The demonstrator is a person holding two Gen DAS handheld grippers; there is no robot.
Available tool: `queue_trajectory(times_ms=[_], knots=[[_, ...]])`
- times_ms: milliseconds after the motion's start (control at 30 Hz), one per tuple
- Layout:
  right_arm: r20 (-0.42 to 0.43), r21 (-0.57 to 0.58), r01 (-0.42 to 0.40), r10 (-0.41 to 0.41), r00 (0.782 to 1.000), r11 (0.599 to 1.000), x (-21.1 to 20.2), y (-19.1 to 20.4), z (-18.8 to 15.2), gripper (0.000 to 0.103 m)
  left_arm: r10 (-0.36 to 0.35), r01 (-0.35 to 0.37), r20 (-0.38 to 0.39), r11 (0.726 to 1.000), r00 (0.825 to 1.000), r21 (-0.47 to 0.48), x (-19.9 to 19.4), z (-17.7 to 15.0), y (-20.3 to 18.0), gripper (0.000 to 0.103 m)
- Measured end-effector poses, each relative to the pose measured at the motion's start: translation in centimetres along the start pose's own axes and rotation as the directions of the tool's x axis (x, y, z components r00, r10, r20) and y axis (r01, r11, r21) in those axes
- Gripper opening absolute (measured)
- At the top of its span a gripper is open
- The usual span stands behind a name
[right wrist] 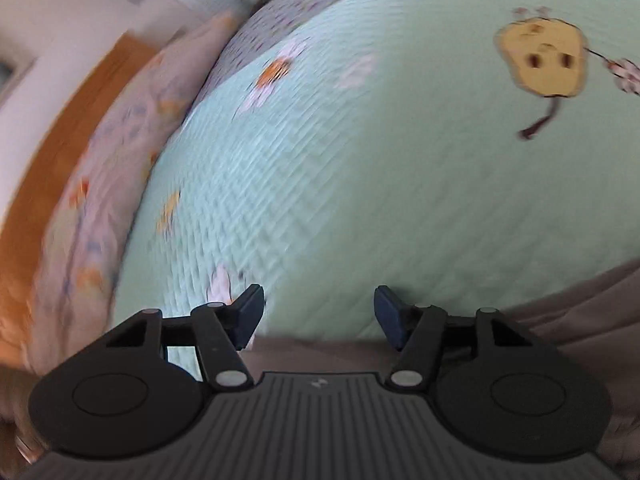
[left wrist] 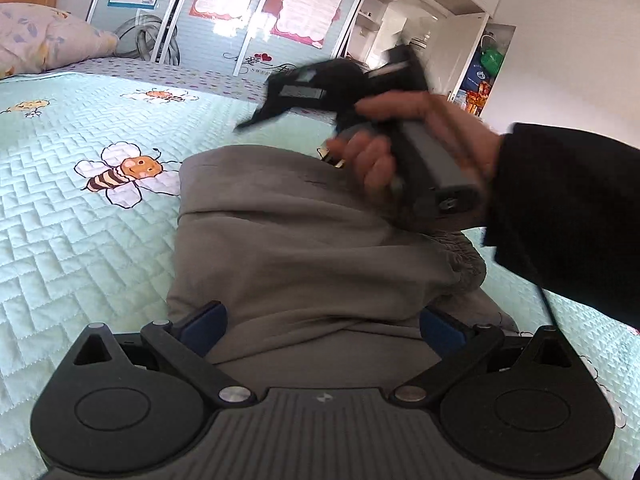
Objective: Fold clothes
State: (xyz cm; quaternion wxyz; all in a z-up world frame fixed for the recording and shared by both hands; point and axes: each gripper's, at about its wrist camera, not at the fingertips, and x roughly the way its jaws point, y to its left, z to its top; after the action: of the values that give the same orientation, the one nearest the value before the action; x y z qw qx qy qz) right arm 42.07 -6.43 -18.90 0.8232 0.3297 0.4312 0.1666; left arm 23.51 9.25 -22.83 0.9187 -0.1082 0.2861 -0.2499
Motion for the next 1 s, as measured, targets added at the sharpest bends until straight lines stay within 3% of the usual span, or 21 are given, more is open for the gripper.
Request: queue_trajectory(times_ms=[100,167,200,300,367,433,500,567,633,700,767,833,933,1000], knots=[[0.029,-0.062,-0.144,0.146,0.989,0.988,-3.5,2.2,-2.7,0.074,-0.005,0.005,0.002,1.000,1.000,-0.005,-0.3,-0.2,0.1,0.102],[-0.046,-0.088,-0.220,0.216,0.975,0.972,-3.9,3.2,-5.0,0.082,-0.003,0.003,0.000,1.000,1.000,-0.006,-0.3,-0.2,0.0,0.102],[-0.089,-0.092,-0.221,0.213,0.973,0.971,-3.2,3.5,-5.8,0.083,0.000,0.000,-0.001,1.000,1.000,-0.004,-0.4,-0.2,-0.1,0.102],[-0.173,-0.118,-0.168,0.146,0.974,0.979,0.0,3.8,-6.4,0.080,0.012,-0.012,-0.001,1.000,1.000,0.006,-0.5,-0.6,-0.4,0.102],[-0.131,-0.111,-0.079,0.064,0.989,0.991,2.6,2.7,-3.4,0.066,0.012,-0.012,-0.001,1.000,1.000,0.003,-0.5,-0.7,-0.3,0.102],[-0.079,-0.058,0.002,-0.006,0.997,0.998,4.7,1.2,-0.2,0.062,0.002,-0.002,0.002,1.000,1.000,-0.010,-0.4,-0.7,0.0,0.102],[-0.028,-0.007,0.004,-0.004,1.000,1.000,4.1,0.8,1.1,0.065,-0.005,0.005,0.003,1.000,1.000,-0.020,-0.5,-0.5,0.1,0.102],[-0.019,-0.071,-0.083,0.082,0.996,0.994,2.0,2.4,-0.3,0.067,-0.006,0.006,0.005,1.000,1.000,-0.021,-0.6,-0.5,0.1,0.102],[-0.066,-0.146,-0.175,0.167,0.984,0.974,-0.5,4.2,-3.2,0.077,-0.006,0.006,0.005,1.000,1.000,-0.022,-0.6,-0.4,0.0,0.102],[-0.157,-0.186,-0.200,0.172,0.972,0.962,-0.8,5.5,-6.2,0.080,-0.005,0.005,0.001,1.000,1.000,-0.023,-0.6,-0.4,-0.1,0.102],[-0.226,-0.193,-0.179,0.134,0.965,0.965,0.7,5.3,-7.9,0.080,0.004,-0.004,-0.003,1.000,1.000,-0.015,-0.6,-0.5,-0.2,0.102],[-0.231,-0.200,-0.144,0.096,0.968,0.969,2.9,4.8,-7.0,0.074,0.018,-0.018,-0.006,1.000,1.000,-0.002,-0.6,-0.7,-0.5,0.102],[-0.166,-0.176,-0.080,0.051,0.985,0.981,5.1,3.8,-2.8,0.061,0.017,-0.017,-0.004,1.000,1.000,-0.009,-0.7,-0.7,-0.4,0.102],[-0.091,-0.147,0.005,-0.018,0.996,0.989,4.5,3.5,-0.8,0.064,0.009,-0.009,-0.003,1.000,1.000,-0.019,-0.8,-0.7,-0.1,0.102]])
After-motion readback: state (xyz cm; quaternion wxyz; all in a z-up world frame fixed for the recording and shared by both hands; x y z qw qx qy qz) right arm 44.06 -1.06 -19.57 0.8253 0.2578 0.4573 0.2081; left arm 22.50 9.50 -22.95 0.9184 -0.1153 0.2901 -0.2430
